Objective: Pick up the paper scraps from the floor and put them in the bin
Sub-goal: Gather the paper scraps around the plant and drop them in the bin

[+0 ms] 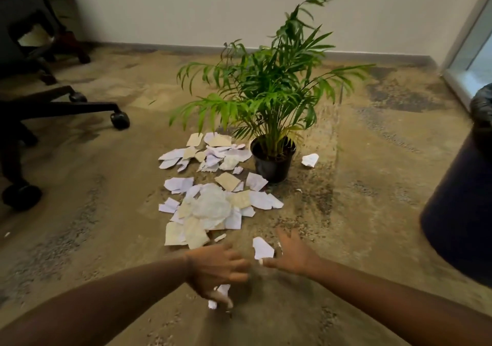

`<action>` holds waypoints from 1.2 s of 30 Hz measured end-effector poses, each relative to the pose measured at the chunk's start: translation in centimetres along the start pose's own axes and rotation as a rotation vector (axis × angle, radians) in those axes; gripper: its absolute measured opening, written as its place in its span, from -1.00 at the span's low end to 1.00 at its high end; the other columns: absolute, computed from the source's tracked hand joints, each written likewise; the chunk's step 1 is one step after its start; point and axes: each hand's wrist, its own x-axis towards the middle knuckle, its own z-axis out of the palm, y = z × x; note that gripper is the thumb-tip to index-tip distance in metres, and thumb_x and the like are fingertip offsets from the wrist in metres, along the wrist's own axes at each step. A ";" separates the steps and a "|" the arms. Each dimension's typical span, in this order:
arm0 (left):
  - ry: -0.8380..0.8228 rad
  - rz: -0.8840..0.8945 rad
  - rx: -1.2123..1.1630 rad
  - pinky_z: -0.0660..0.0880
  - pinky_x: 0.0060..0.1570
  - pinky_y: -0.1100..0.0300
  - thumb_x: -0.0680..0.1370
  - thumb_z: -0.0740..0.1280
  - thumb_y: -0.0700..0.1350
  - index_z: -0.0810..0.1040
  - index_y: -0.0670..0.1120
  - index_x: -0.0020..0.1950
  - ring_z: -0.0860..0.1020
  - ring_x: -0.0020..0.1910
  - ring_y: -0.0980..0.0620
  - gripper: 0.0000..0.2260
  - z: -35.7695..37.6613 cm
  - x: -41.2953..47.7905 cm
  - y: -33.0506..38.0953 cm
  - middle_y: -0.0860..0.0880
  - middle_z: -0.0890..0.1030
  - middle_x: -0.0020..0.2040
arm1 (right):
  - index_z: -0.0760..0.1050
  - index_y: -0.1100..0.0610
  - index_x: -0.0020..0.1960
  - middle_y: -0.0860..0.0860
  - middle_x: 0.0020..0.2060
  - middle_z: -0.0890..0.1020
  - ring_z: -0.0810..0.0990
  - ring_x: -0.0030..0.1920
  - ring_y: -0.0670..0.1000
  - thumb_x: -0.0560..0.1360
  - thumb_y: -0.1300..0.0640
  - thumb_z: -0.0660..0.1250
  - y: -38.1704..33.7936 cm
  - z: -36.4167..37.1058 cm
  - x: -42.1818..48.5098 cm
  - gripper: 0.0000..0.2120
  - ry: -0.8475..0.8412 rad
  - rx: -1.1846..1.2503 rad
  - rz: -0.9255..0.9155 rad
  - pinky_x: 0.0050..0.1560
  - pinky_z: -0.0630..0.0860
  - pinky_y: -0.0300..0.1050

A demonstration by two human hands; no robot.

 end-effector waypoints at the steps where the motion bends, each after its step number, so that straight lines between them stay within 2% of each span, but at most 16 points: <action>1: -0.012 0.033 0.011 0.37 0.22 -0.19 0.56 0.15 0.21 0.23 -0.10 0.43 0.40 0.26 -0.23 -0.45 0.8 -0.6 0.2 -0.23 0.34 0.37 | -0.03 0.02 0.52 0.23 0.49 0.05 0.22 0.45 0.23 0.35 -0.35 0.29 -0.1 0.7 0.2 -0.07 0.012 -0.007 -0.009 0.38 0.30 0.05; 3: -0.002 0.089 0.094 0.40 0.24 -0.17 0.55 0.13 0.24 0.23 -0.03 0.43 0.42 0.29 -0.16 -0.45 2.4 -1.7 0.7 -0.18 0.37 0.37 | 0.01 -0.07 0.50 0.21 0.45 0.11 0.31 0.39 0.23 0.35 -0.35 0.29 -0.3 1.7 0.6 -0.13 0.049 -0.021 -0.046 0.33 0.35 0.05; 6: 0.002 0.058 0.187 0.55 0.10 0.09 0.52 0.04 0.30 0.35 0.15 0.36 0.56 0.15 0.09 -0.53 4.5 -2.6 0.9 0.03 0.54 0.26 | 0.09 -0.12 0.46 0.16 0.36 0.20 0.34 0.33 0.19 0.43 -0.21 0.29 -0.6 2.7 1.4 -0.31 0.105 -0.045 -0.093 0.24 0.39 -0.02; 9: 0.123 0.009 0.157 0.57 0.00 0.24 0.53 0.09 0.22 0.43 0.19 0.24 0.60 0.03 0.19 -0.66 6.3 -2.2 0.5 0.12 0.62 0.13 | 0.18 -0.04 0.44 0.17 0.34 0.23 0.35 0.32 0.15 0.52 -0.02 0.26 -1.1 2.7 2.5 -0.47 0.142 -0.001 -0.123 0.23 0.37 -0.11; 11: 0.234 -0.071 0.143 0.55 -0.05 0.30 0.53 0.05 0.14 0.35 0.16 0.19 0.62 -0.05 0.20 -0.73 7.1 -1.6 -0.2 0.14 0.65 0.06 | 0.26 0.04 0.40 0.16 0.30 0.31 0.41 0.27 0.13 0.54 0.08 0.24 -1.6 2.4 3.4 -0.55 0.179 0.025 -0.145 0.17 0.38 -0.16; 14: 0.338 -0.178 0.119 0.56 -0.05 0.29 0.50 0.10 0.08 0.34 0.12 0.15 0.65 -0.07 0.17 -0.76 7.3 -0.8 -1.9 0.11 0.67 0.03 | 0.32 0.08 0.36 0.15 0.27 0.35 0.44 0.24 0.15 0.54 0.17 0.21 -2.4 2.1 4.8 -0.62 0.241 0.041 -0.181 0.15 0.39 -0.12; 17: 0.371 -0.258 0.172 0.54 0.14 0.11 0.46 0.31 0.05 0.41 0.08 0.30 0.62 0.14 0.02 -0.60 7.5 -0.1 -3.9 0.00 0.62 0.19 | 0.31 0.10 0.34 0.13 0.26 0.35 0.44 0.23 0.17 0.53 0.25 0.20 -3.4 1.7 6.1 -0.62 0.298 0.052 -0.236 0.18 0.43 -0.02; 20: 0.503 -0.388 0.176 0.51 0.19 0.03 0.49 0.17 0.07 0.28 0.04 0.33 0.62 0.15 0.00 -0.58 7.2 0.4 -5.3 -0.02 0.62 0.23 | 0.27 0.04 0.36 0.10 0.28 0.30 0.43 0.24 0.14 0.51 0.25 0.27 -4.0 1.1 7.4 -0.55 0.376 -0.014 -0.266 0.20 0.45 -0.02; 22: 0.602 -0.496 0.160 0.30 0.35 -0.09 0.47 0.09 0.15 0.28 0.04 0.31 0.61 0.18 -0.05 -0.56 6.9 0.5 -6.2 -0.06 0.58 0.28 | 0.22 0.00 0.39 0.10 0.32 0.26 0.34 0.30 0.13 0.48 0.17 0.33 -4.1 0.5 8.2 -0.47 0.426 -0.095 -0.273 0.24 0.42 -0.01; 23: 0.628 -0.562 0.164 0.13 0.39 -0.15 0.45 0.10 0.21 0.27 0.04 0.34 0.55 0.25 -0.11 -0.50 6.9 0.4 -6.7 -0.10 0.47 0.38 | 0.18 -0.02 0.41 0.09 0.36 0.22 0.29 0.34 0.14 0.47 0.11 0.36 -4.1 0.2 8.6 -0.41 0.440 -0.154 -0.270 0.26 0.40 0.02; 24: 0.620 -0.635 0.157 0.03 0.39 -0.25 0.43 0.12 0.28 0.22 0.04 0.37 0.46 0.34 -0.17 -0.42 6.8 0.3 -7.1 -0.14 0.28 0.49 | 0.14 -0.03 0.44 0.09 0.39 0.18 0.22 0.38 0.15 0.44 0.04 0.38 -4.1 -0.2 9.0 -0.34 0.438 -0.201 -0.256 0.28 0.37 0.07; 26: 0.531 -0.781 0.047 0.04 0.33 -0.43 0.35 0.20 0.42 0.05 0.08 0.45 0.25 0.46 -0.30 -0.20 6.6 -0.1 -7.8 -0.15 0.03 0.55 | 0.03 -0.08 0.48 0.09 0.46 0.05 0.04 0.46 0.18 0.37 -0.08 0.43 -4.1 -1.2 9.9 -0.17 0.381 -0.215 -0.179 0.35 0.31 0.20; 28: 0.424 -0.904 -0.123 -0.08 0.32 -0.46 0.32 0.18 0.49 -0.31 0.16 0.47 -0.08 0.53 -0.29 -0.04 6.8 0.0 -8.7 -0.16 -0.18 0.55 | -0.04 -0.13 0.49 0.09 0.49 -0.06 -0.09 0.48 0.25 0.30 -0.15 0.47 -4.3 -2.0 11.0 -0.05 0.285 -0.155 -0.077 0.39 0.19 0.34; 30: 0.339 -0.999 -0.326 -0.13 0.35 -0.42 0.32 0.19 0.48 -0.43 0.21 0.44 -0.26 0.53 -0.23 -0.01 6.9 0.3 -9.0 -0.13 -0.34 0.54 | -0.10 -0.15 0.50 0.13 0.50 -0.13 -0.15 0.49 0.29 0.27 -0.19 0.48 -4.5 -2.5 11.8 0.01 0.193 -0.075 -0.011 0.40 0.05 0.41; 33: 0.344 -1.051 -0.736 0.03 0.41 -0.35 0.36 0.36 0.31 -0.28 0.25 0.49 -0.18 0.54 -0.20 -0.04 6.7 0.7 -8.8 -0.13 -0.24 0.55 | -0.20 -0.19 0.50 0.15 0.51 -0.18 -0.22 0.50 0.30 0.27 -0.19 0.49 -5.1 -2.6 12.3 0.07 0.079 -0.068 0.032 0.39 -0.04 0.47; 36: 0.360 -1.059 -0.782 0.20 0.39 -0.22 0.41 0.38 0.22 -0.17 0.20 0.52 0.03 0.51 -0.16 -0.11 6.1 0.5 -8.7 -0.13 0.03 0.52 | -0.21 -0.26 0.48 0.07 0.52 -0.16 -0.20 0.49 0.31 0.25 -0.20 0.50 -6.0 -2.6 12.1 0.08 0.033 -0.118 0.029 0.32 0.02 0.53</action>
